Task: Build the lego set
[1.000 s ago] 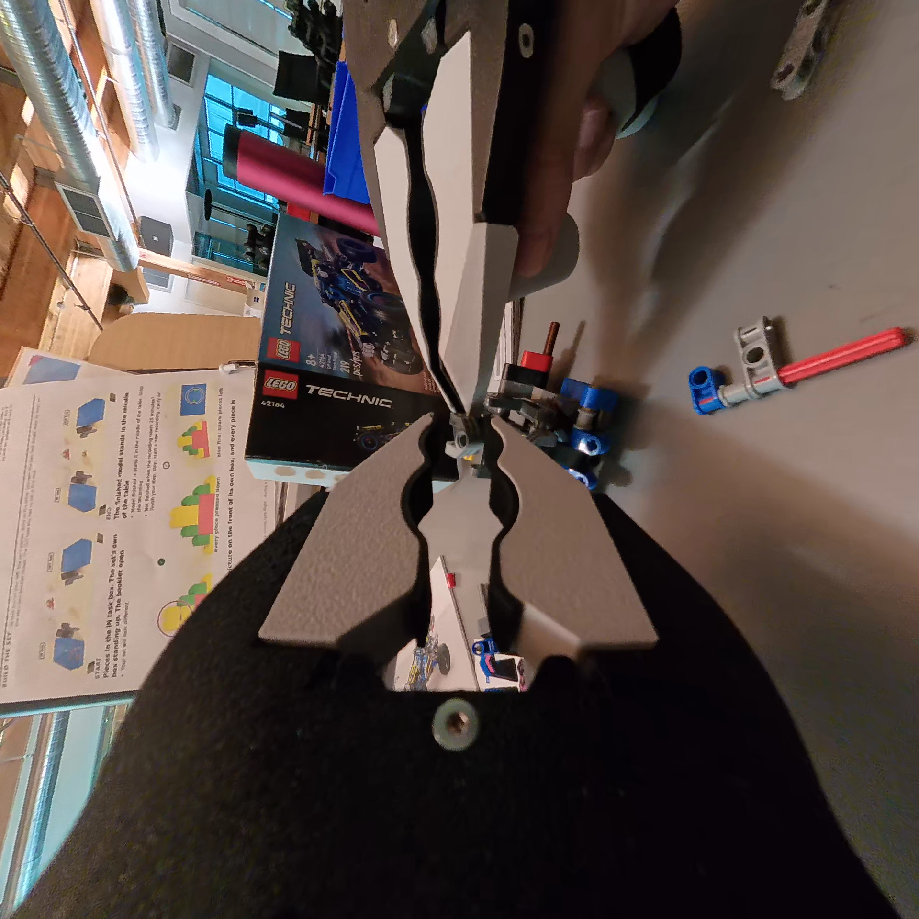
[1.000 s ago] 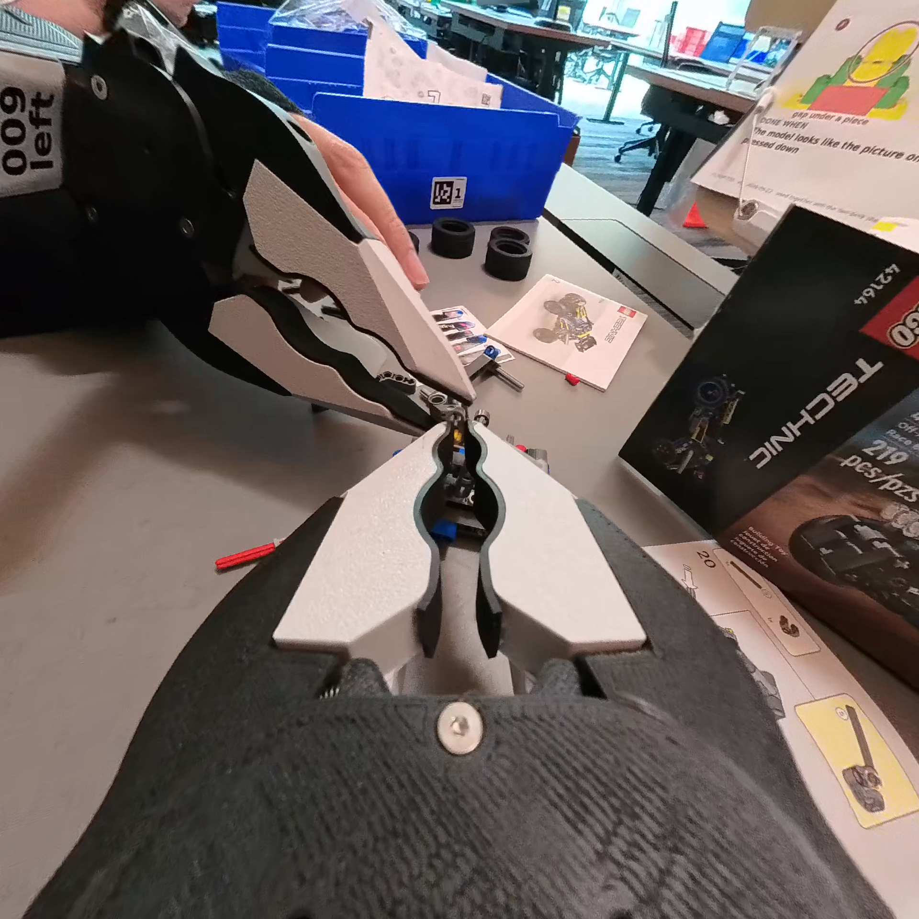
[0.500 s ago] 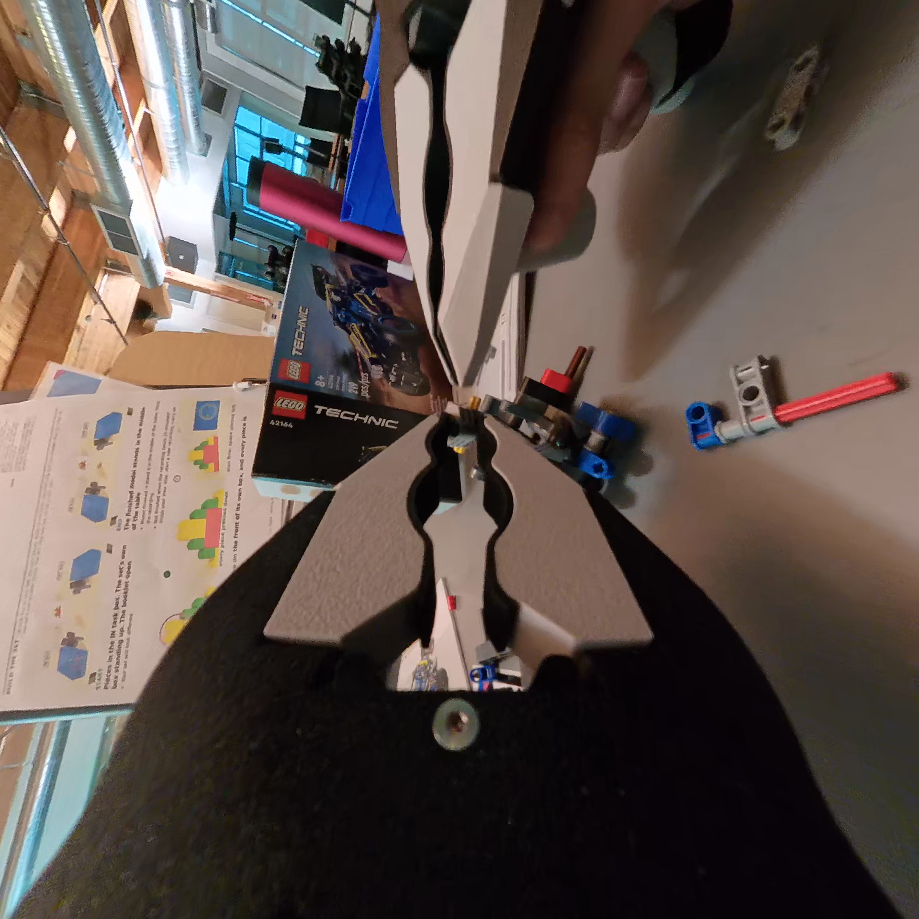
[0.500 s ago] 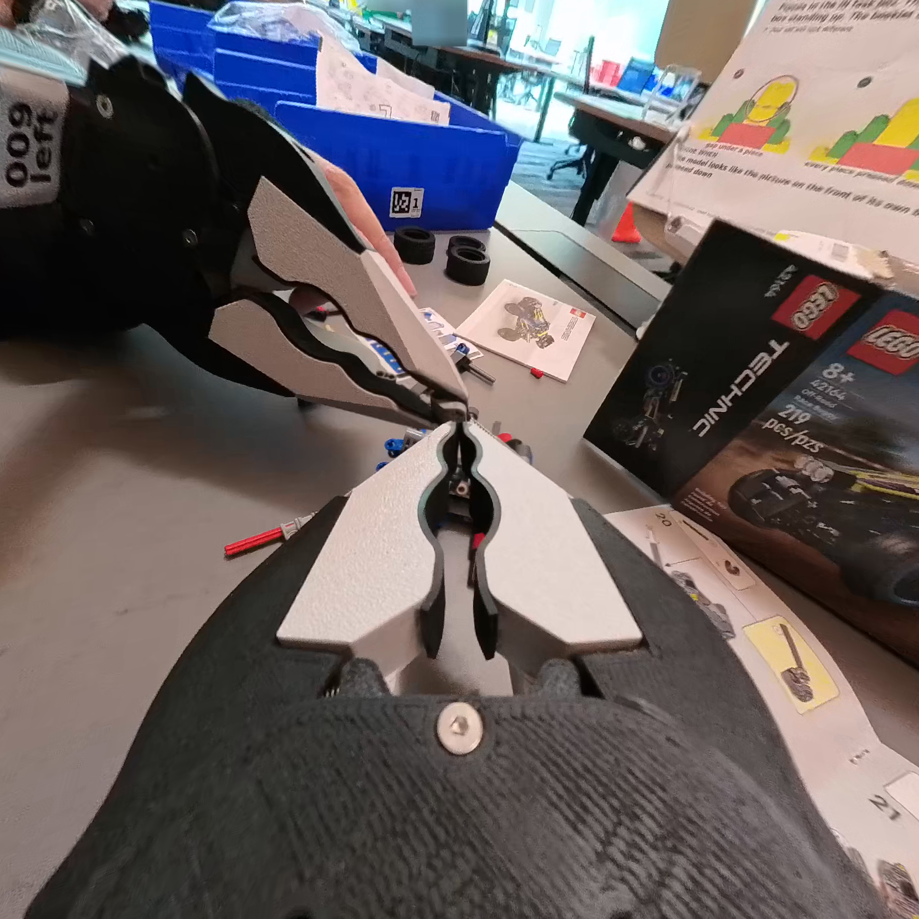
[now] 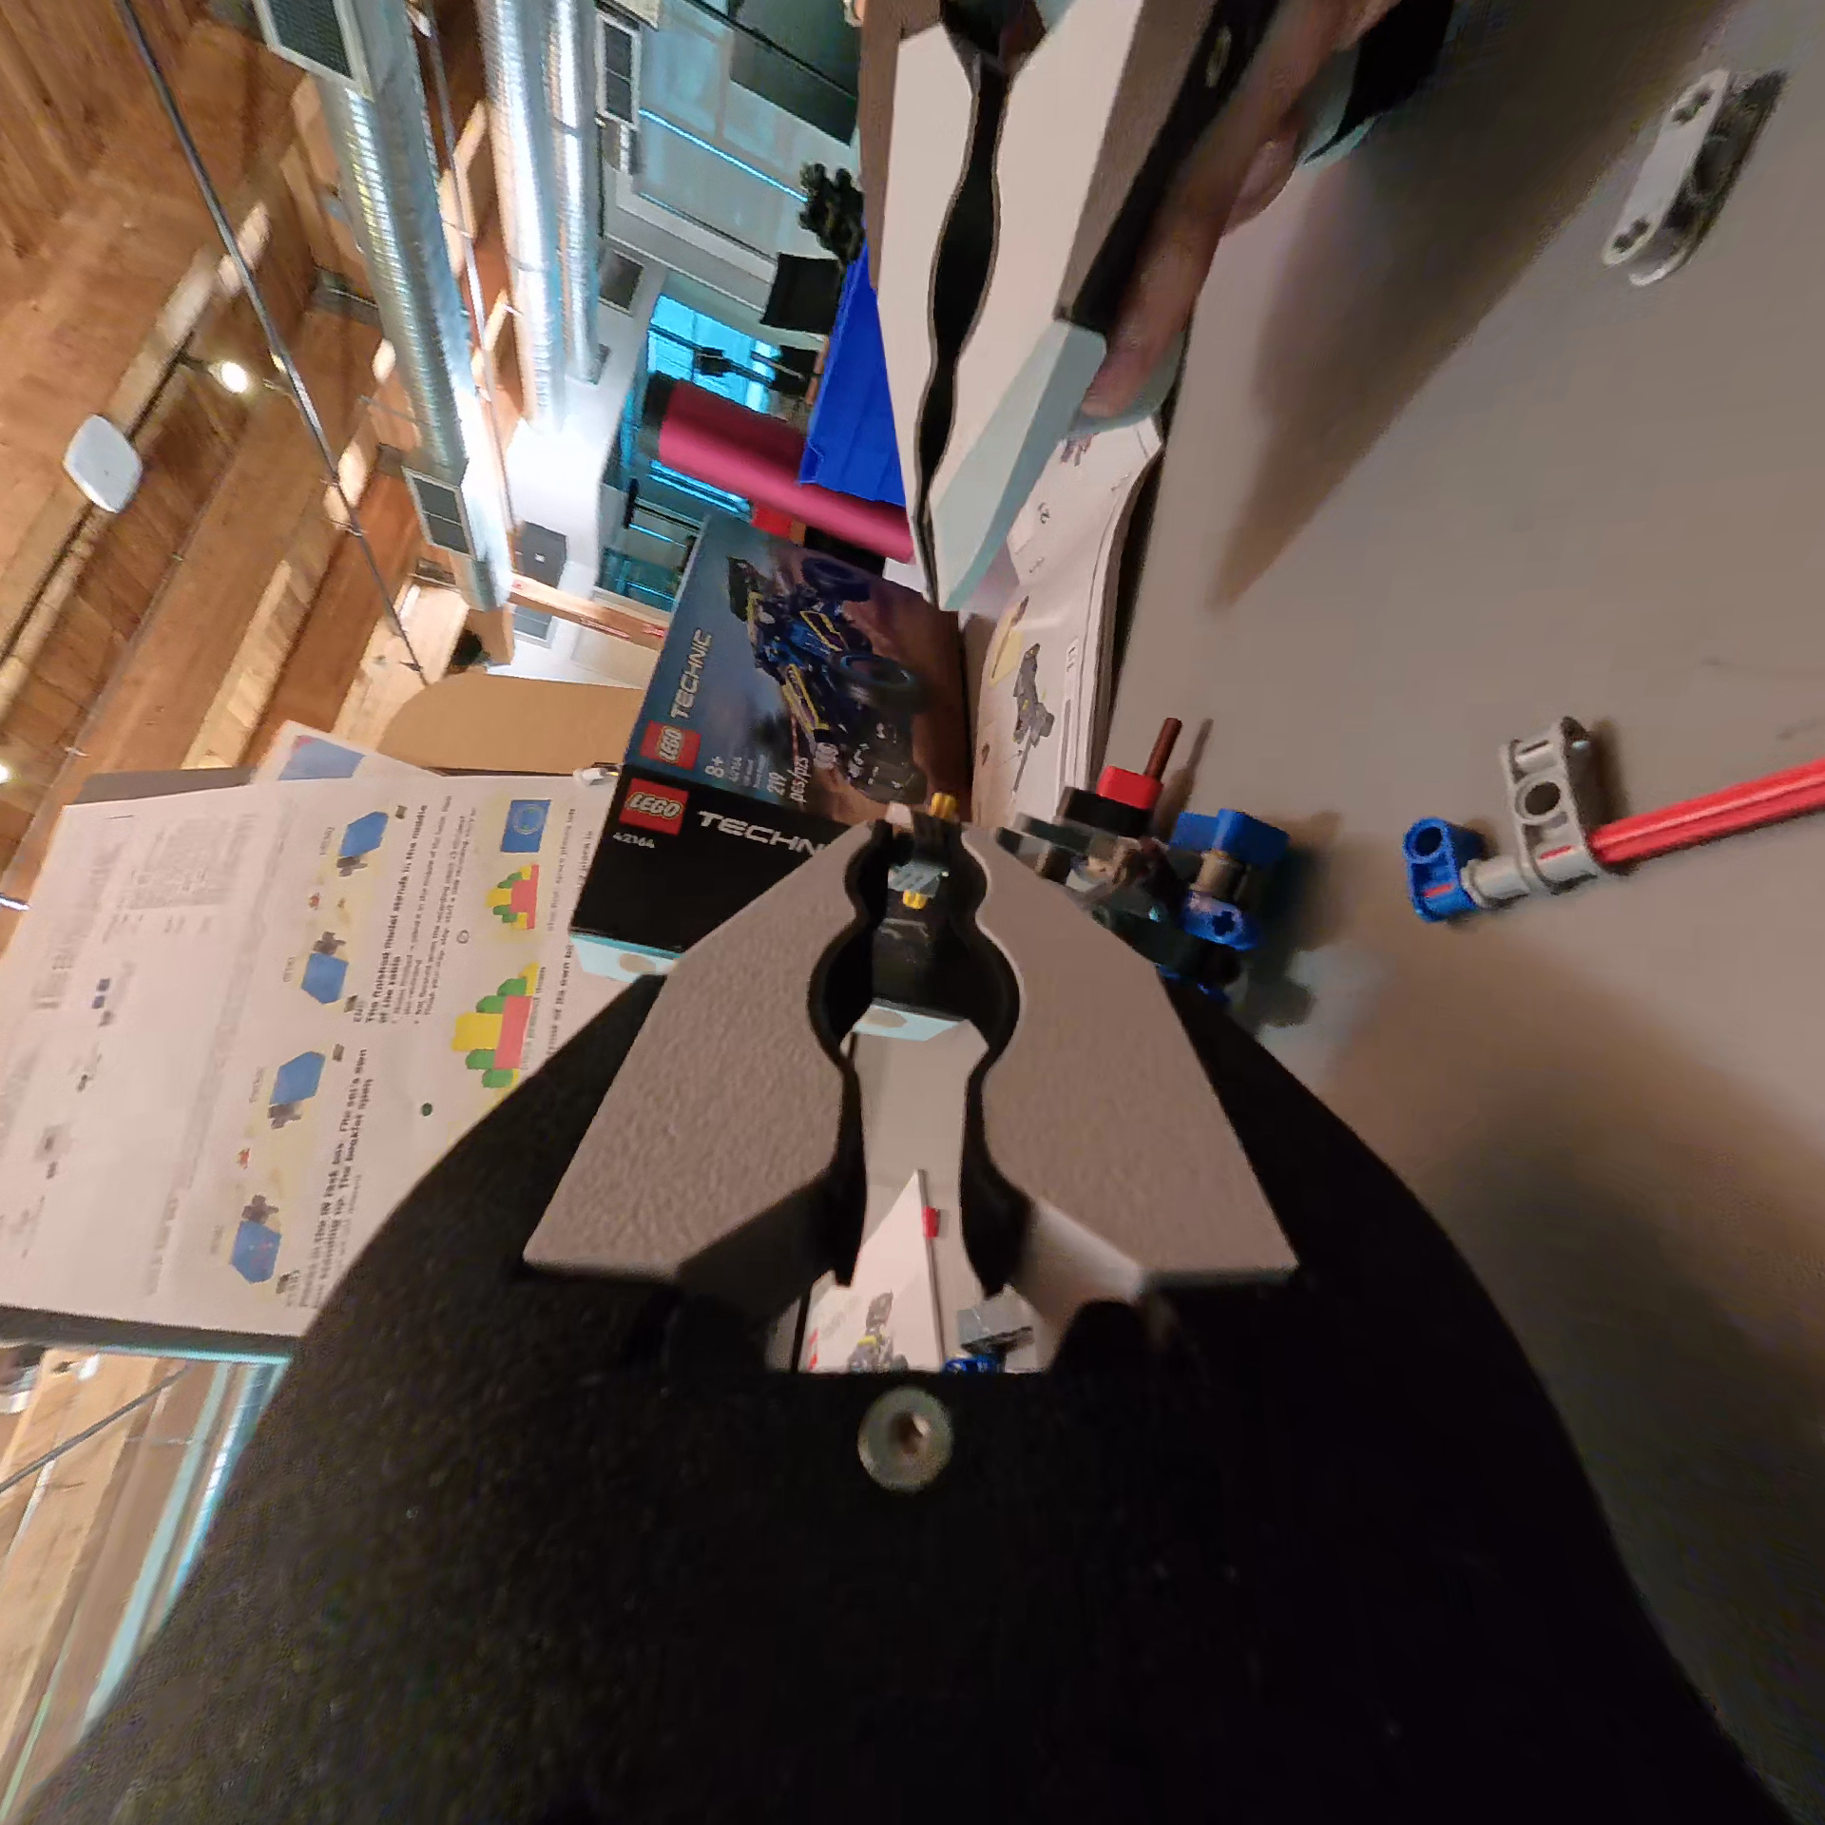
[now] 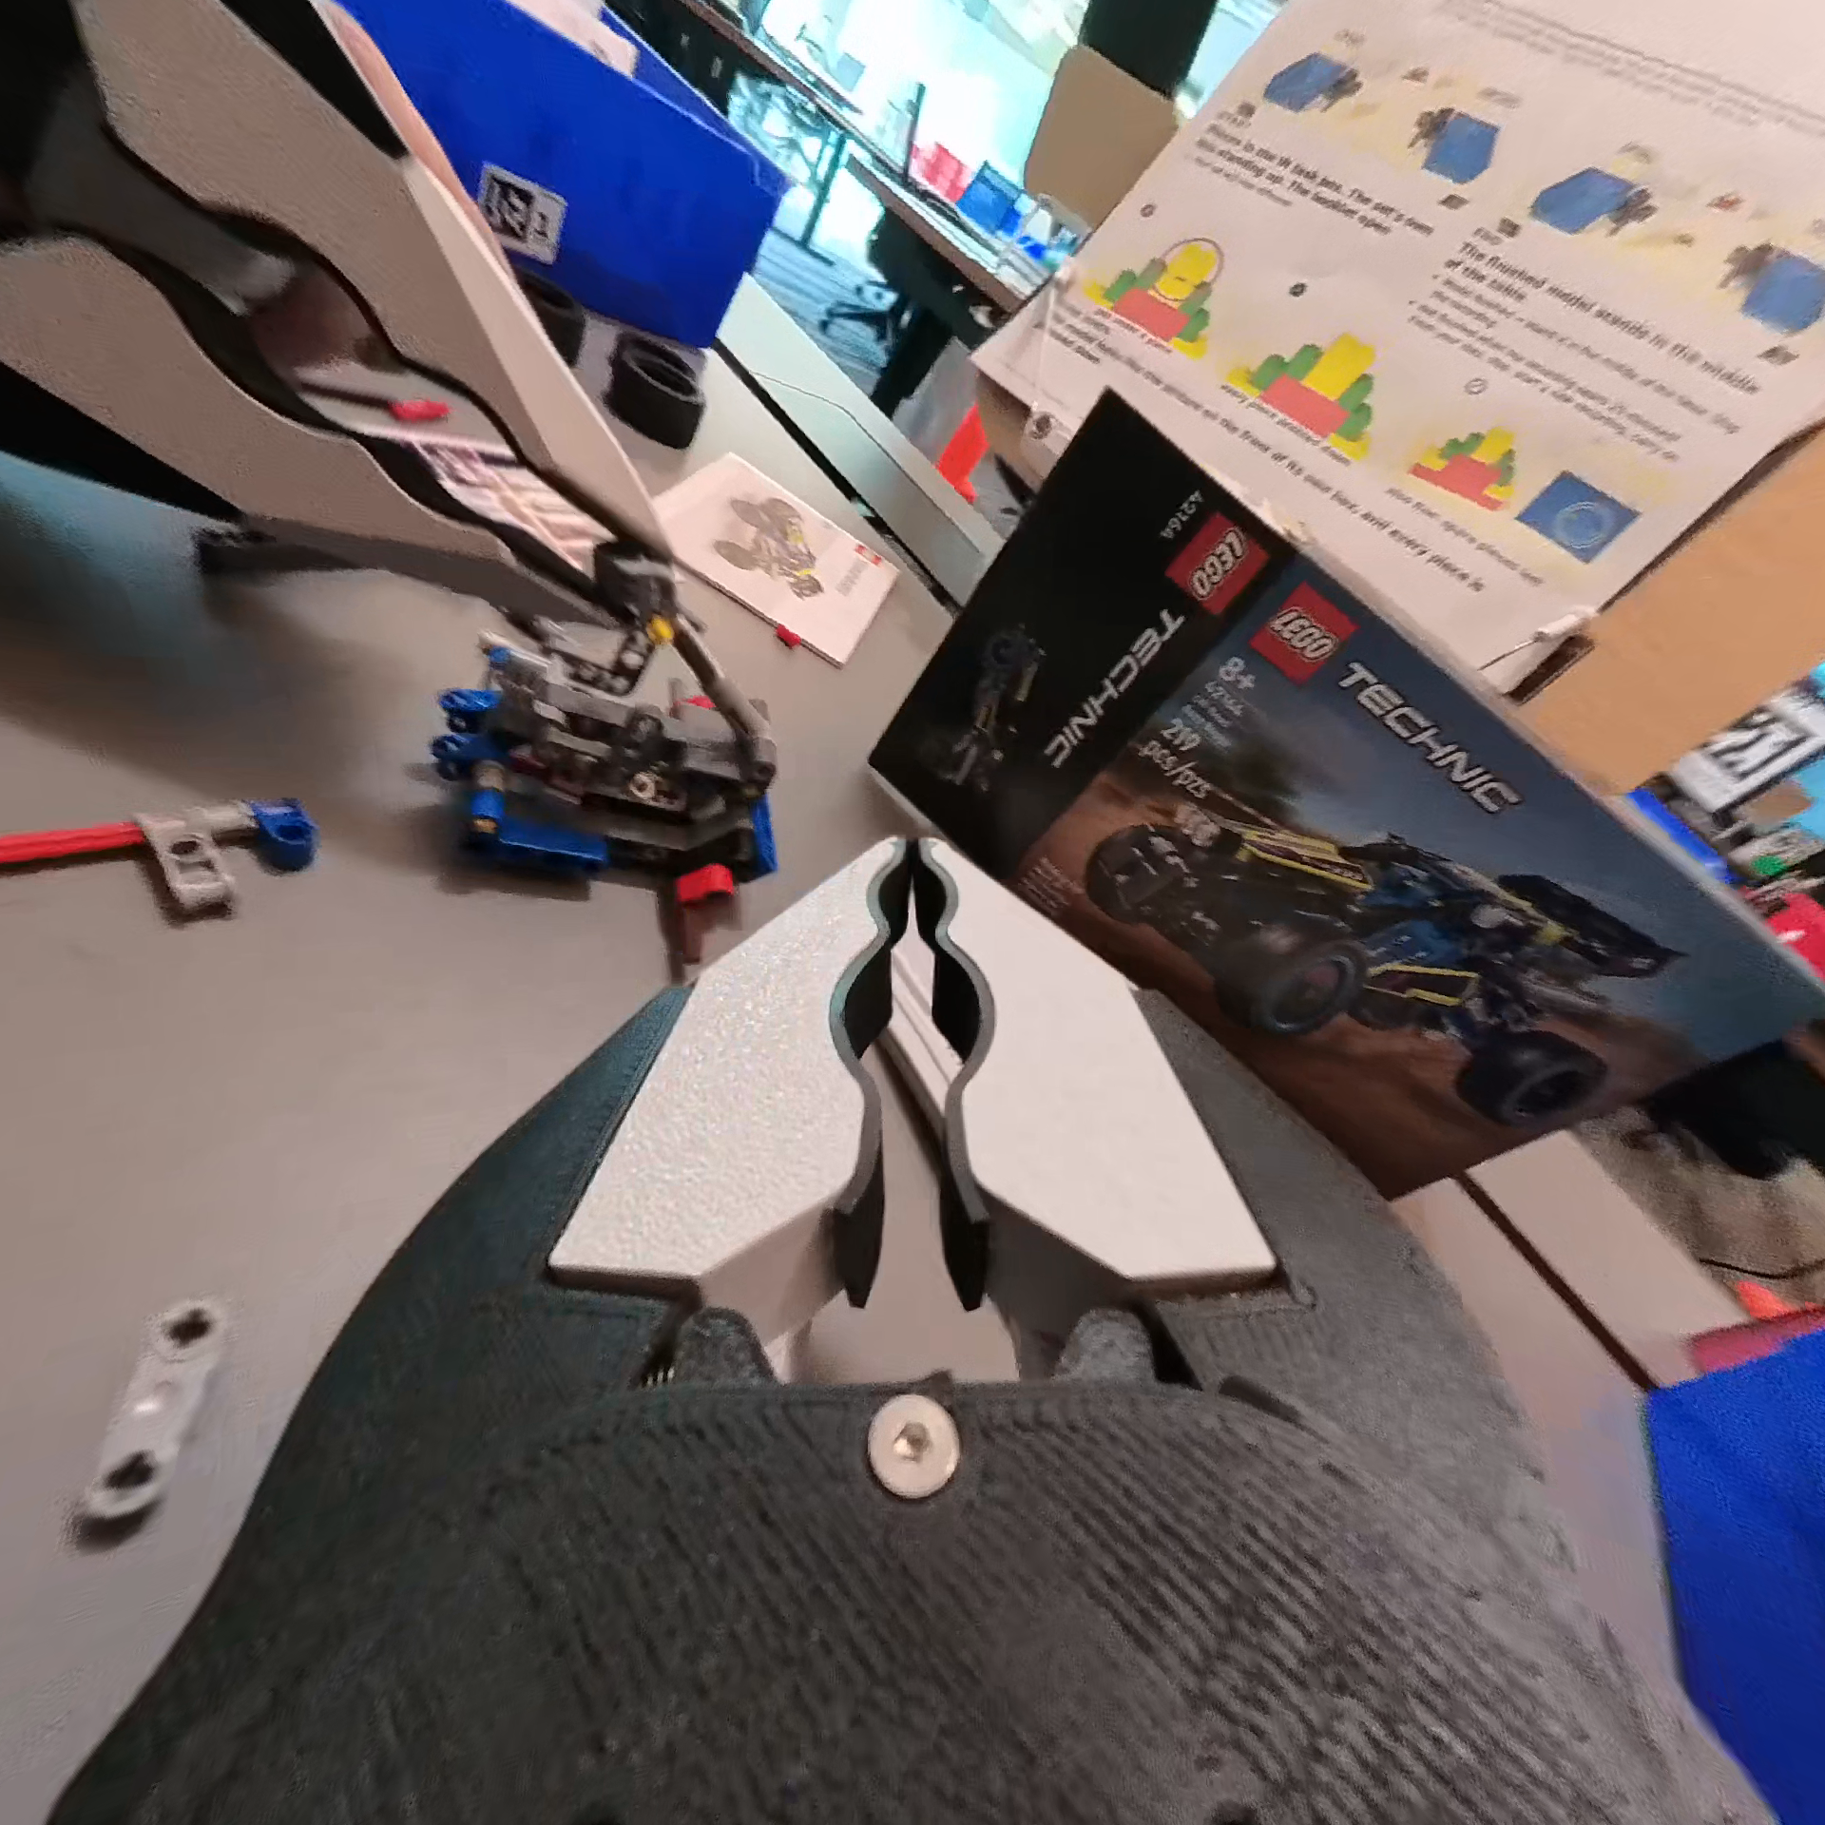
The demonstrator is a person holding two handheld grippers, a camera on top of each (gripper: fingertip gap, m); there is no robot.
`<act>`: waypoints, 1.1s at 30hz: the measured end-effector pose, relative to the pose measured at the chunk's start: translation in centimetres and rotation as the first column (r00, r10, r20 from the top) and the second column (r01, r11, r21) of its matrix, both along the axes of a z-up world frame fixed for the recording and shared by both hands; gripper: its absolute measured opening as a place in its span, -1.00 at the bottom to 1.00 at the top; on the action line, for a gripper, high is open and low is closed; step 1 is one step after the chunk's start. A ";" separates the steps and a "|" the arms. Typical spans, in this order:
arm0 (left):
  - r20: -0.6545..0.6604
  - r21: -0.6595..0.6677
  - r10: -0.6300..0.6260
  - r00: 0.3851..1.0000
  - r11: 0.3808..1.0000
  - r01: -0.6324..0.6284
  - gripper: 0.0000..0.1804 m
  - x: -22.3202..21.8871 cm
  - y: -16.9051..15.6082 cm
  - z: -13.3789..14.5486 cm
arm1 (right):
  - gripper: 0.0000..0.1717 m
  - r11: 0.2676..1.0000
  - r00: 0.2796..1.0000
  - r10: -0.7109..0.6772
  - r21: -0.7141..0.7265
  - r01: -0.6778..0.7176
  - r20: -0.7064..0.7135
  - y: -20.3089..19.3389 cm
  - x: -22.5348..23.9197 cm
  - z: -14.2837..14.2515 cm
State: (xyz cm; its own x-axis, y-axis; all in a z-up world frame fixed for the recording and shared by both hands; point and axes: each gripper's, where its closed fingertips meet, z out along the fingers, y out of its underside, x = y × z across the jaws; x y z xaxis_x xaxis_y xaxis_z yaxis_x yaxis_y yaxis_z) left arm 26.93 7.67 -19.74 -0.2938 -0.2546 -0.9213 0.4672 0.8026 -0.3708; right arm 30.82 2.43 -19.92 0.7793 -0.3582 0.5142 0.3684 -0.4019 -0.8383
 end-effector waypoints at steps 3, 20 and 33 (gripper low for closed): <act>0.084 0.021 0.020 0.996 1.000 -0.022 -0.93 0.0 0.1 0.2 | -1.00 1.000 0.997 -0.024 -0.013 0.025 0.068 0.2 0.8 0.0; 0.131 0.141 0.013 0.991 0.989 -0.031 -0.92 0.0 -0.5 -1.3 | -1.00 0.993 0.992 0.026 -0.121 -0.011 0.121 1.4 0.2 -1.3; 0.082 0.139 -0.005 0.997 0.990 -0.006 -0.85 -0.2 -0.8 -1.8 | -1.00 0.992 0.992 0.040 -0.128 -0.025 0.120 1.5 0.0 -1.5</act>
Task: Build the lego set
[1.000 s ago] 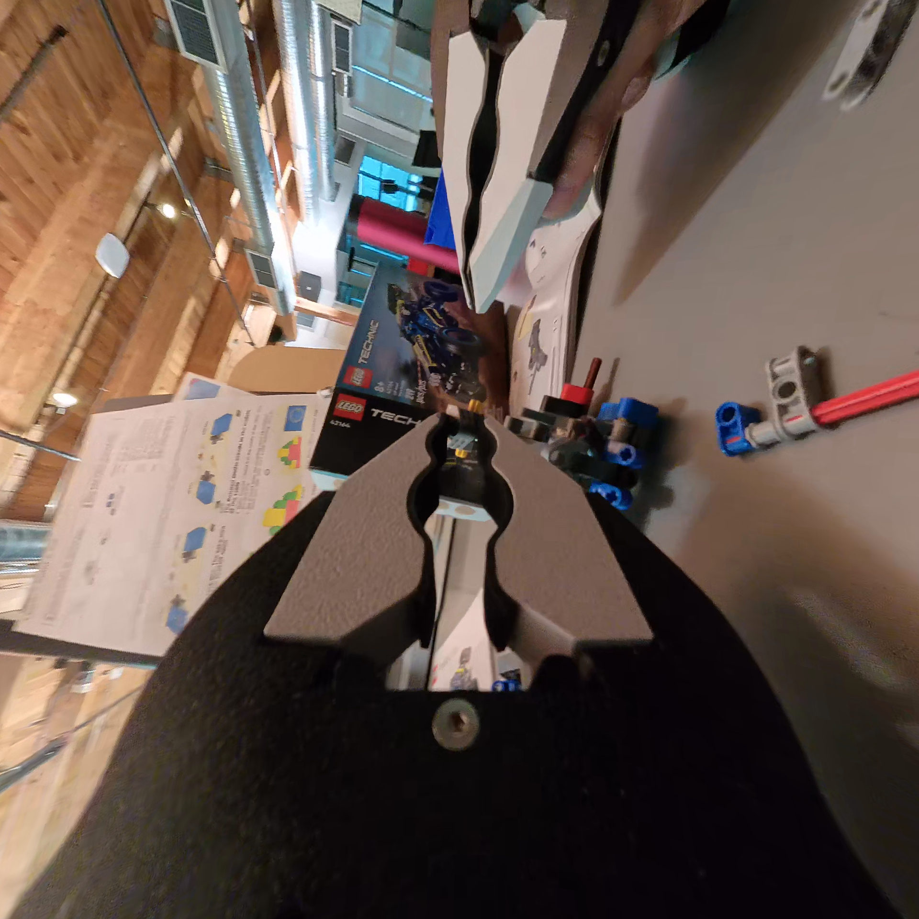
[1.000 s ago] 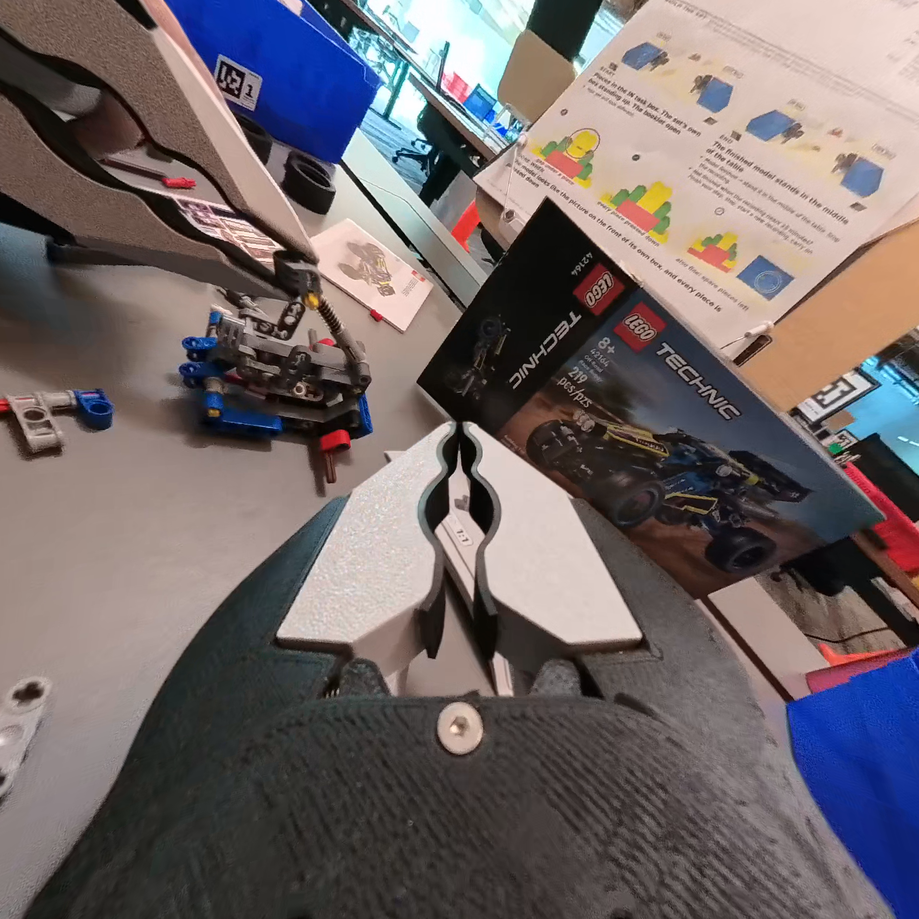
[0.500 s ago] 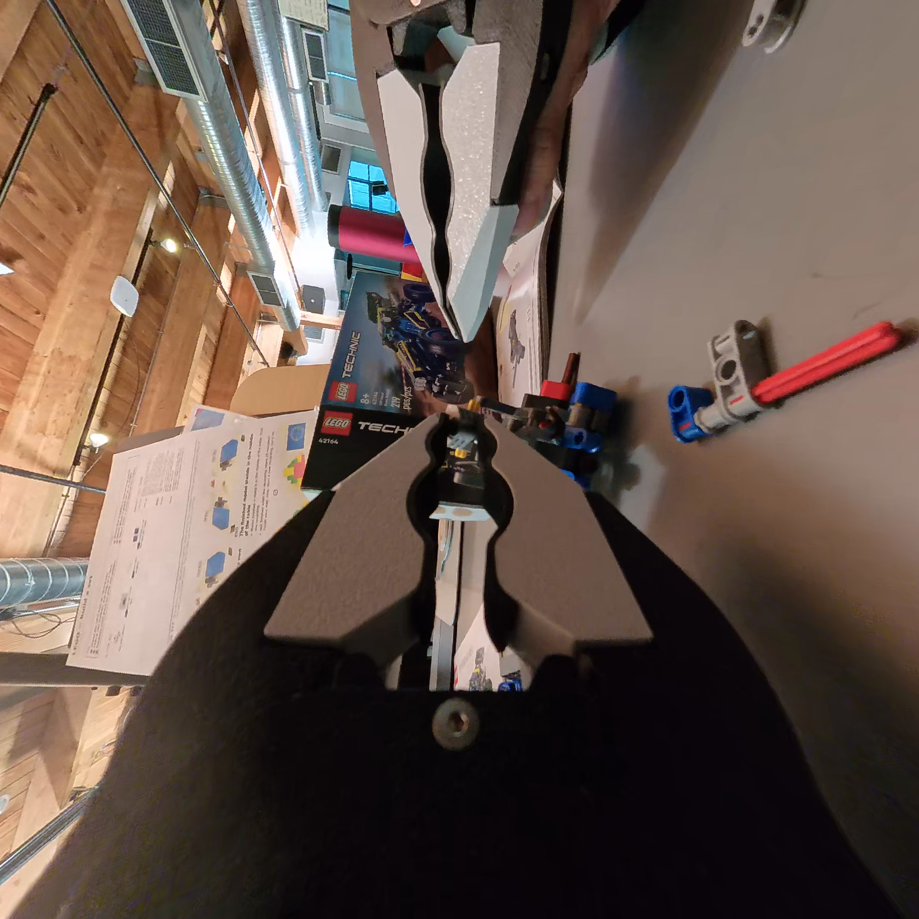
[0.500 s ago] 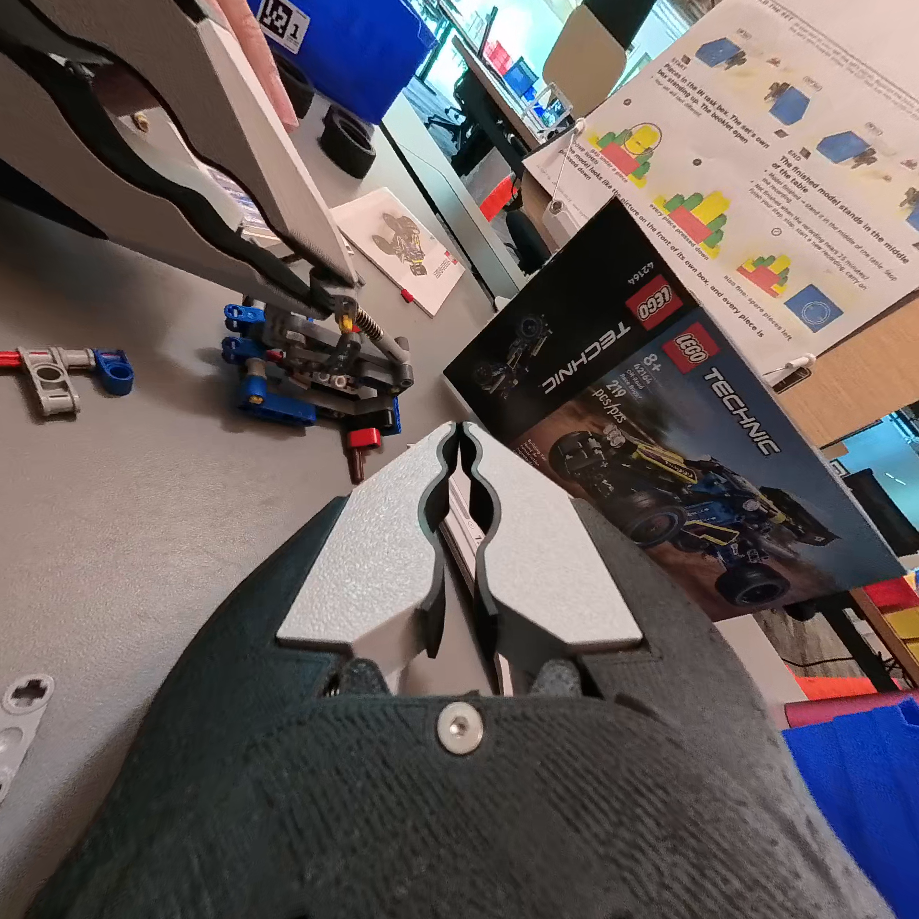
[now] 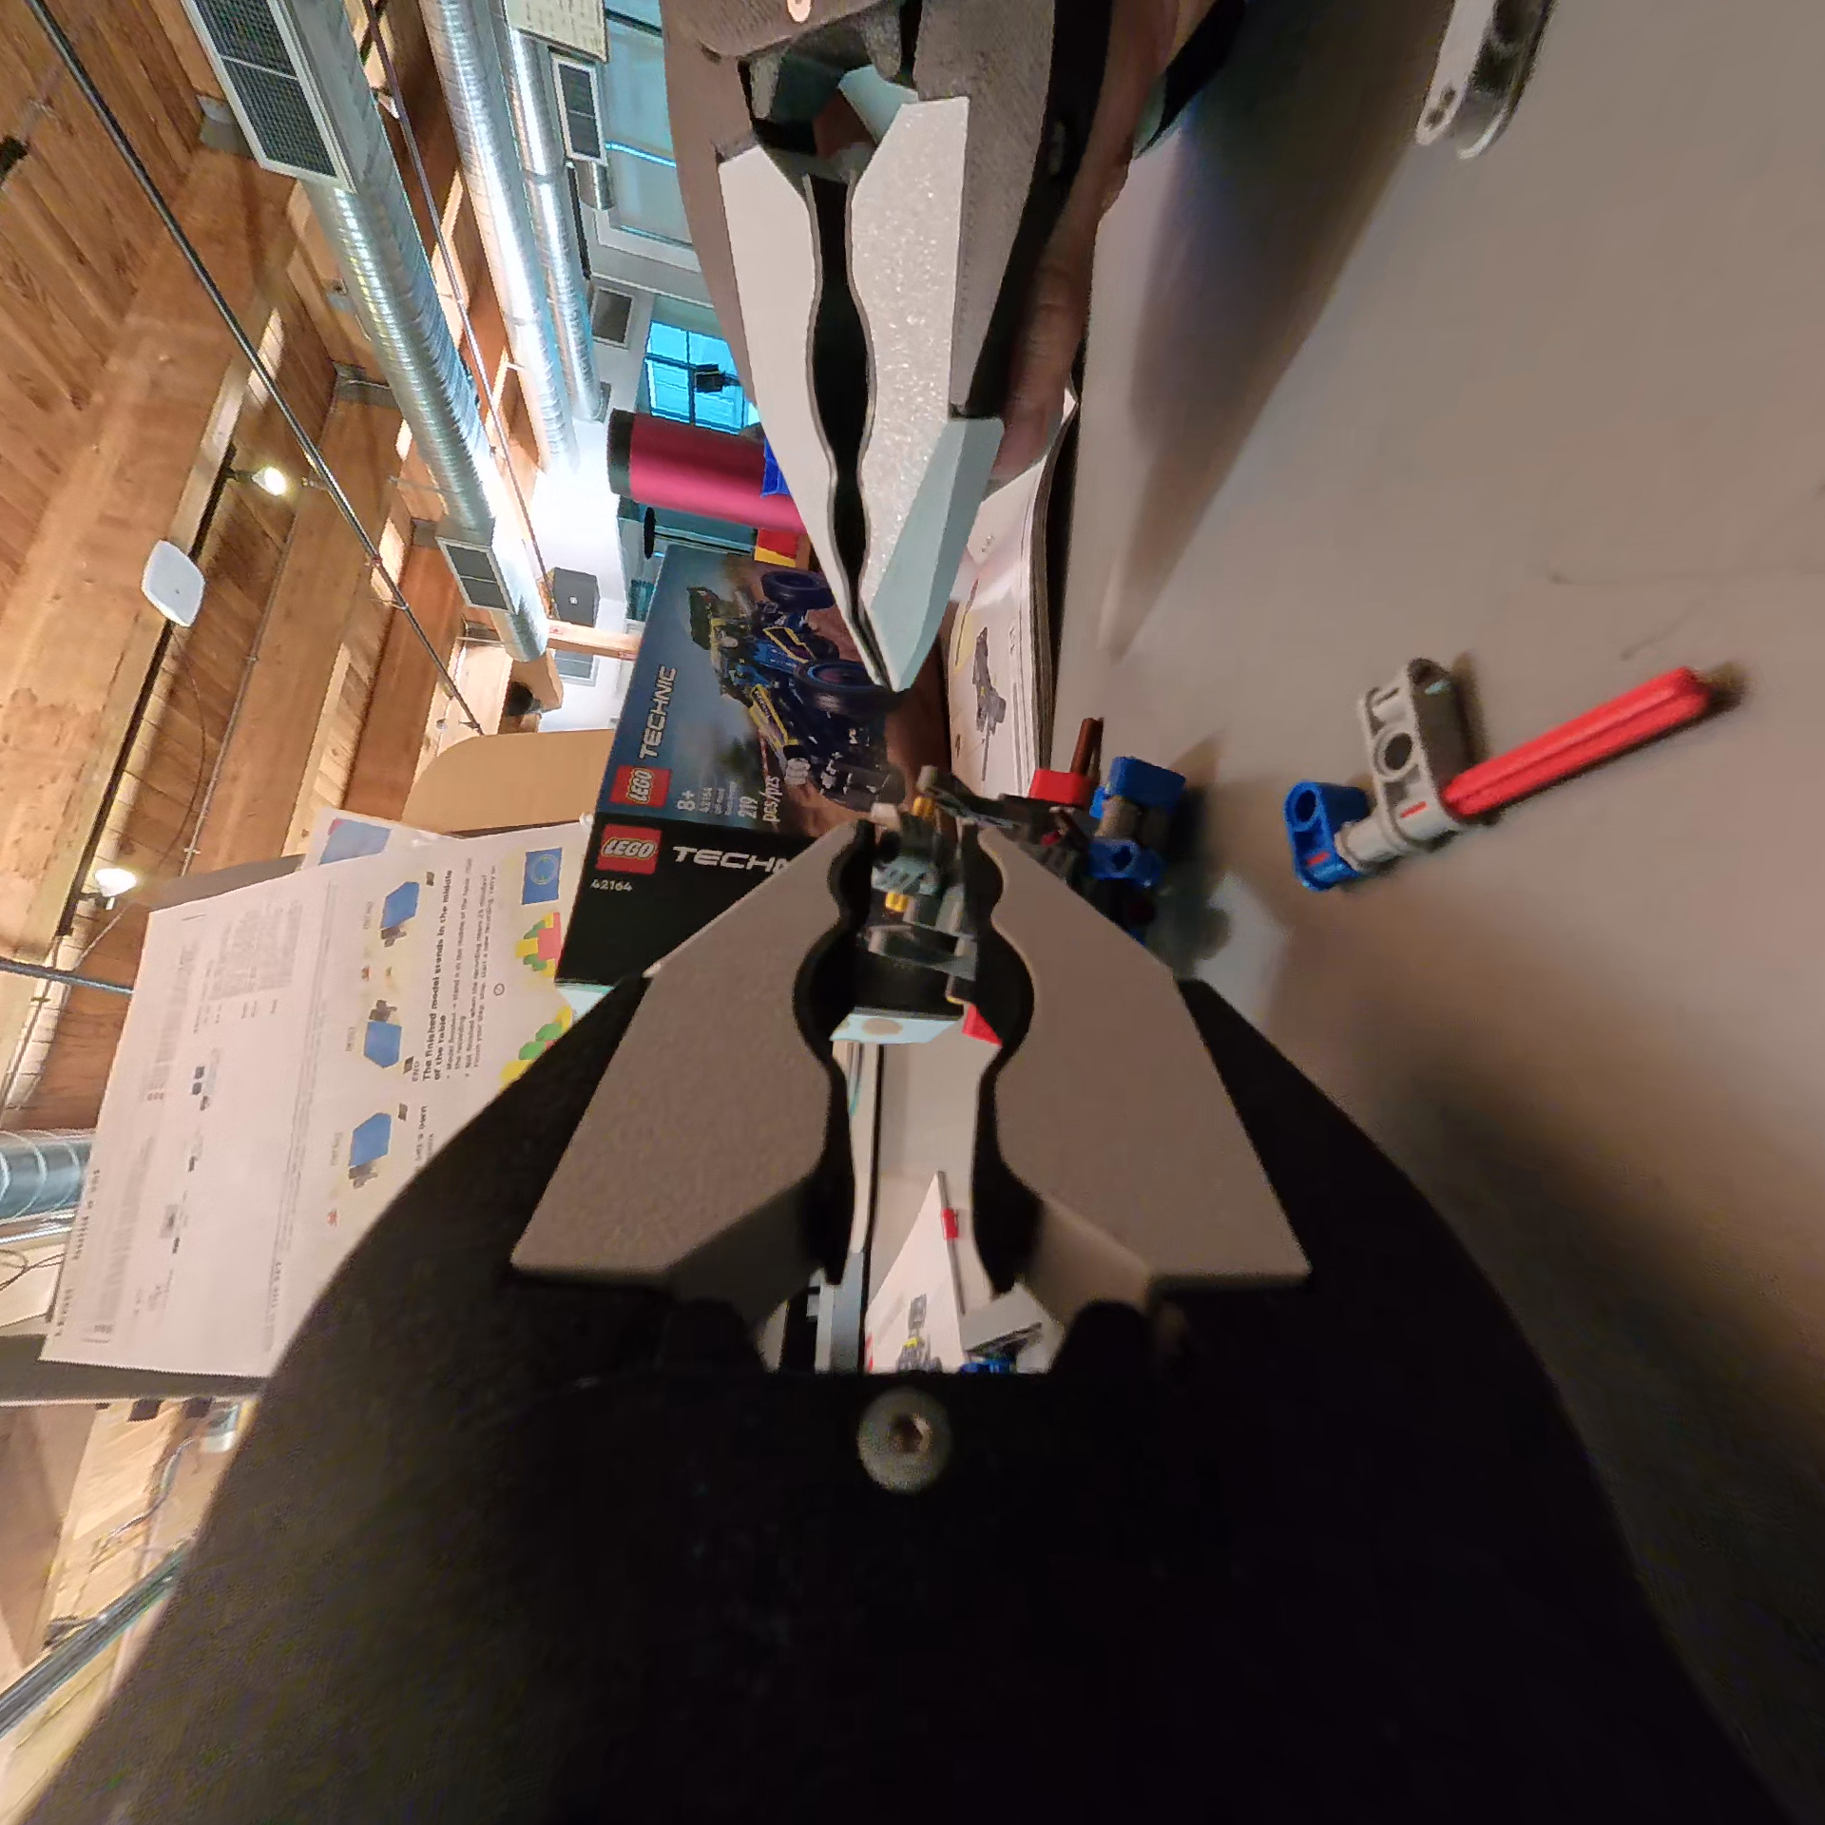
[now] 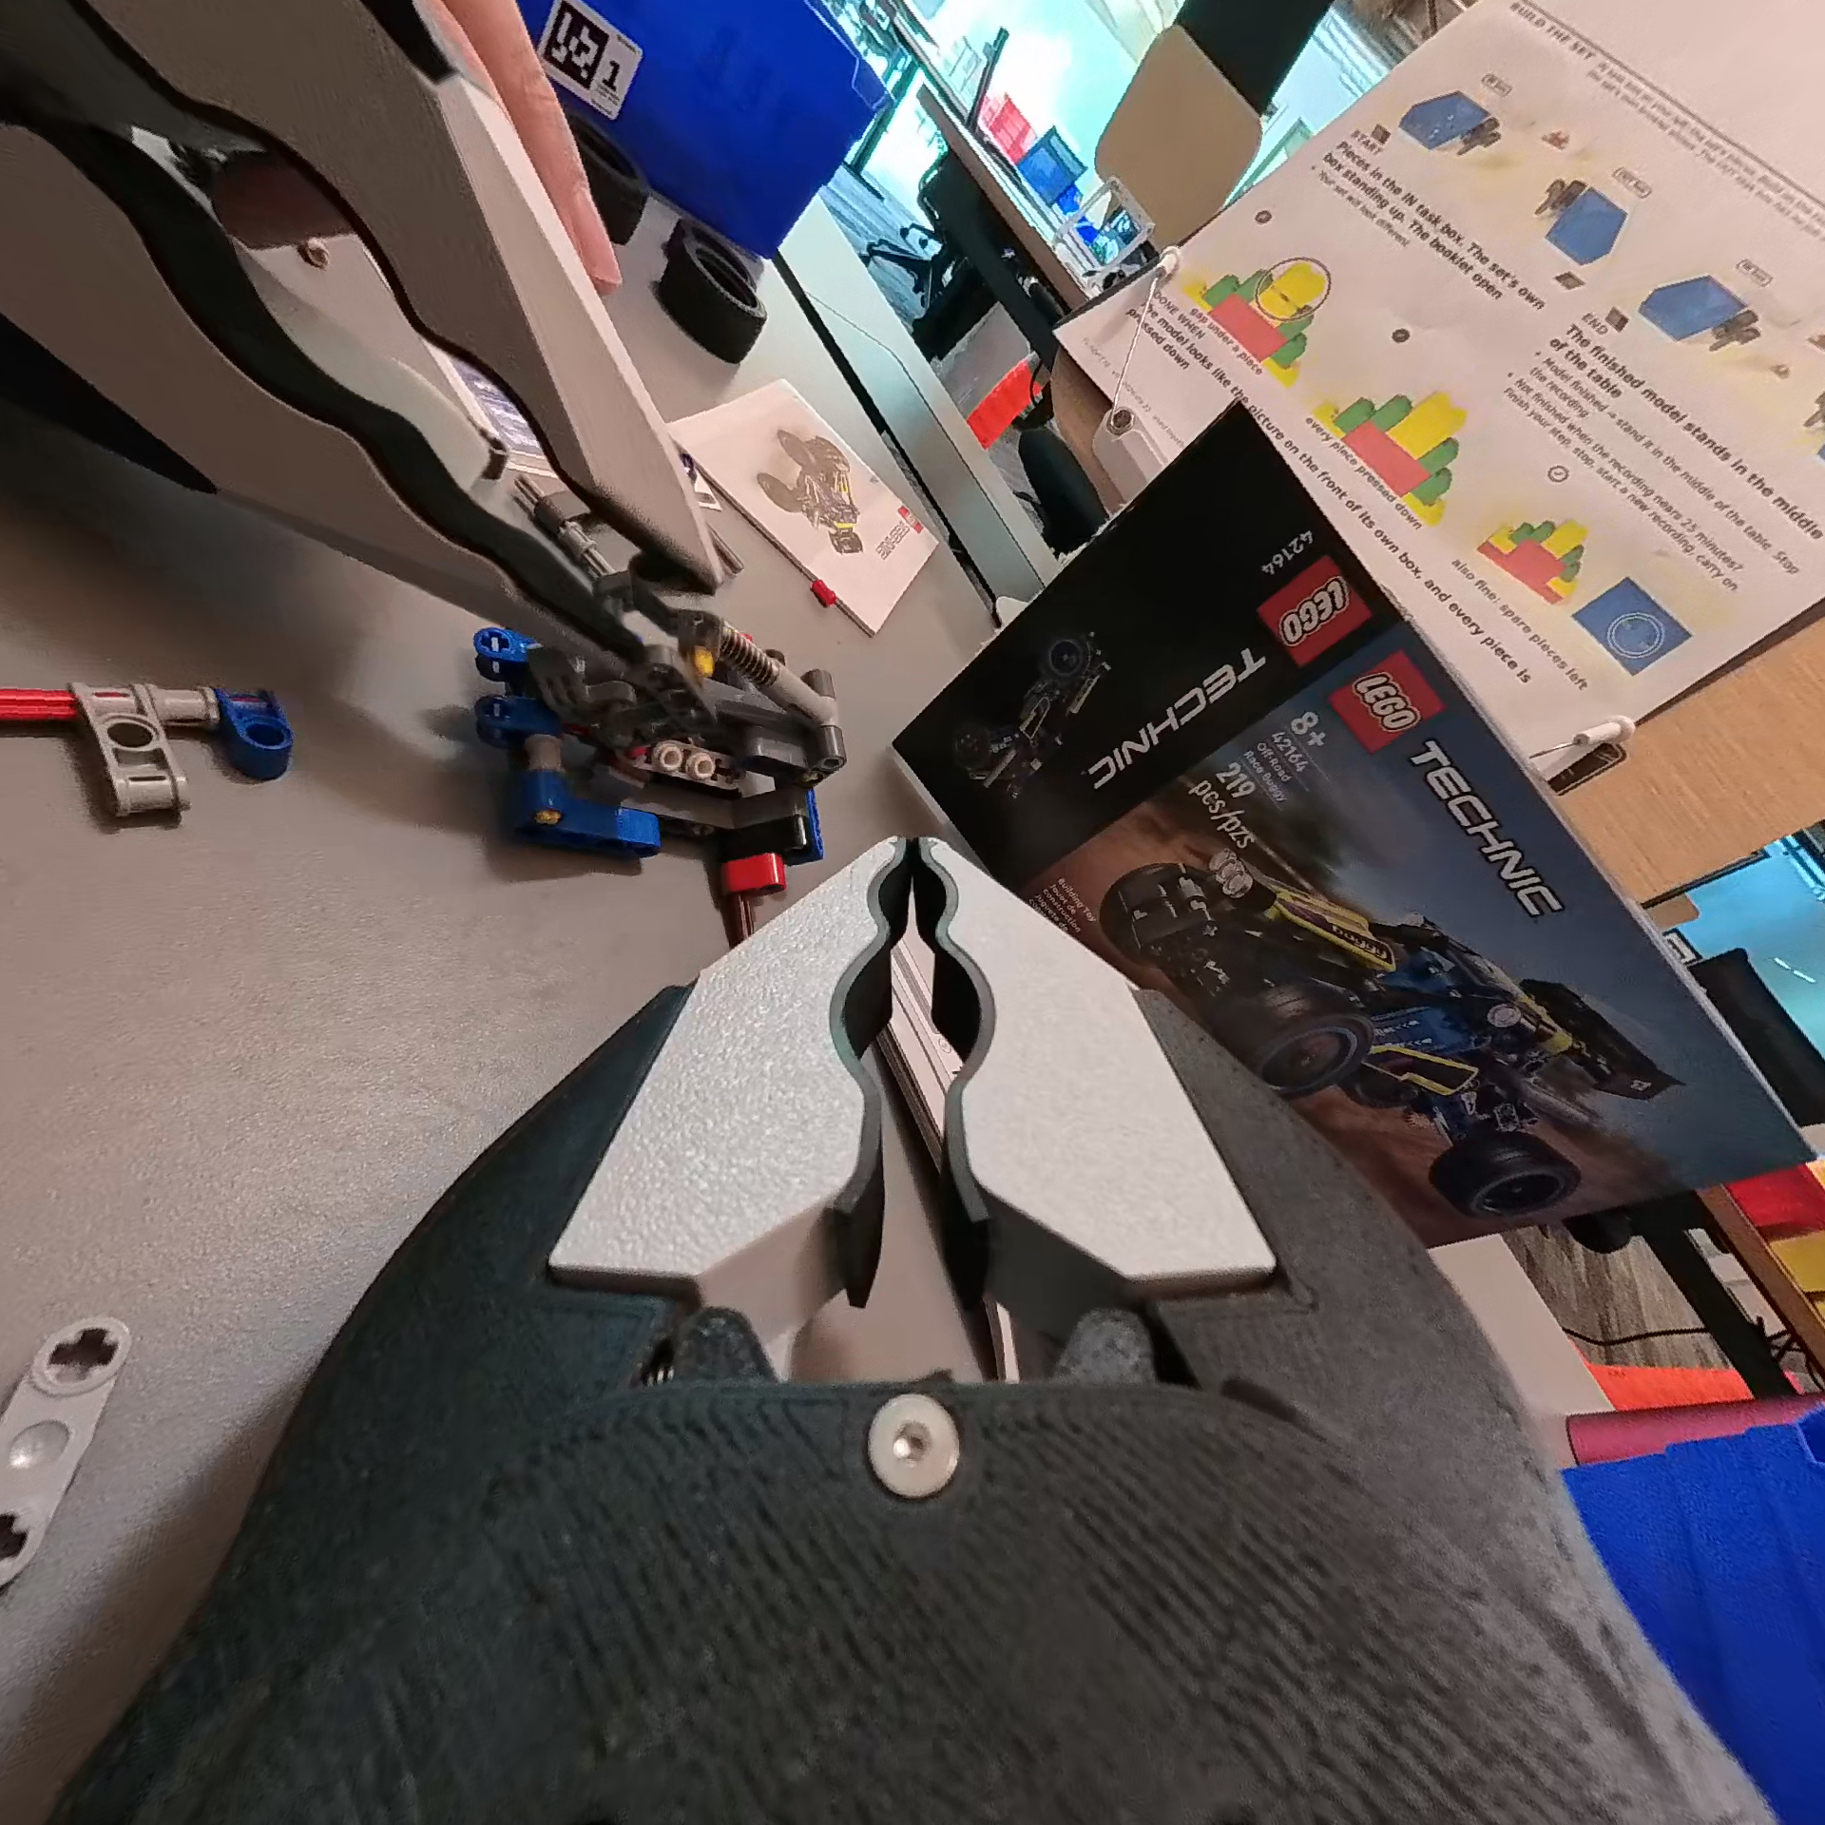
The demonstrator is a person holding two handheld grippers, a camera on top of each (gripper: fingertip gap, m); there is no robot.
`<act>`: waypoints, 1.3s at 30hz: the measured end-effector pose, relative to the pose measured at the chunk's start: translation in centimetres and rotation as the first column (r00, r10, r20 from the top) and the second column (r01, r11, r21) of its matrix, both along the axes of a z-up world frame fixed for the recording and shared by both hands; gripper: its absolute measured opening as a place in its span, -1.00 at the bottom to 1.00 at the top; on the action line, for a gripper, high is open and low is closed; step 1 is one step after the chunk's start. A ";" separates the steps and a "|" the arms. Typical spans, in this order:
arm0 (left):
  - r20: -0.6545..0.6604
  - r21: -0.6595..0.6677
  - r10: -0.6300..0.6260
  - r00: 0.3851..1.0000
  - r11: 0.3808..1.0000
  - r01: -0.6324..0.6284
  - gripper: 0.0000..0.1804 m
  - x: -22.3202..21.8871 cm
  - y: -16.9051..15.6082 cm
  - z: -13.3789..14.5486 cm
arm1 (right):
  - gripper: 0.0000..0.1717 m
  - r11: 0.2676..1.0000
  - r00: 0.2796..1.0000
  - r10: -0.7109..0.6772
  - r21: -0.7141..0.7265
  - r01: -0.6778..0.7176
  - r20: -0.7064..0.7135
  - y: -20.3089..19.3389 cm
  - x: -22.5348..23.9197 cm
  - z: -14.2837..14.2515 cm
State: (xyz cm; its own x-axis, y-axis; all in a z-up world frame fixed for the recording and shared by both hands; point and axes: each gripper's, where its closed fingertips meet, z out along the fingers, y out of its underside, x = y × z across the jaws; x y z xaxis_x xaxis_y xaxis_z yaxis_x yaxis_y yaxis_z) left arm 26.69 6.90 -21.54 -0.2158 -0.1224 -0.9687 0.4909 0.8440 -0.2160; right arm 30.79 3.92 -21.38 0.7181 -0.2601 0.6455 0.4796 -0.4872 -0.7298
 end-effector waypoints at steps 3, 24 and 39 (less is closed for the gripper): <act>-0.010 -0.017 -0.019 1.000 1.000 0.019 -0.80 -0.3 -0.2 0.1 | -1.00 1.000 1.000 0.003 -0.001 -0.003 0.001 0.0 -0.1 0.0; -0.054 -0.170 -0.040 0.998 0.985 0.030 -0.75 -0.3 0.5 1.4 | -1.00 1.000 1.000 0.017 -0.013 -0.017 0.002 0.0 -0.2 -0.2; 0.143 0.128 0.043 0.989 0.990 -0.061 -1.00 0.1 1.0 0.5 | -1.00 0.993 0.994 0.105 0.050 -0.105 0.006 0.6 -1.6 0.8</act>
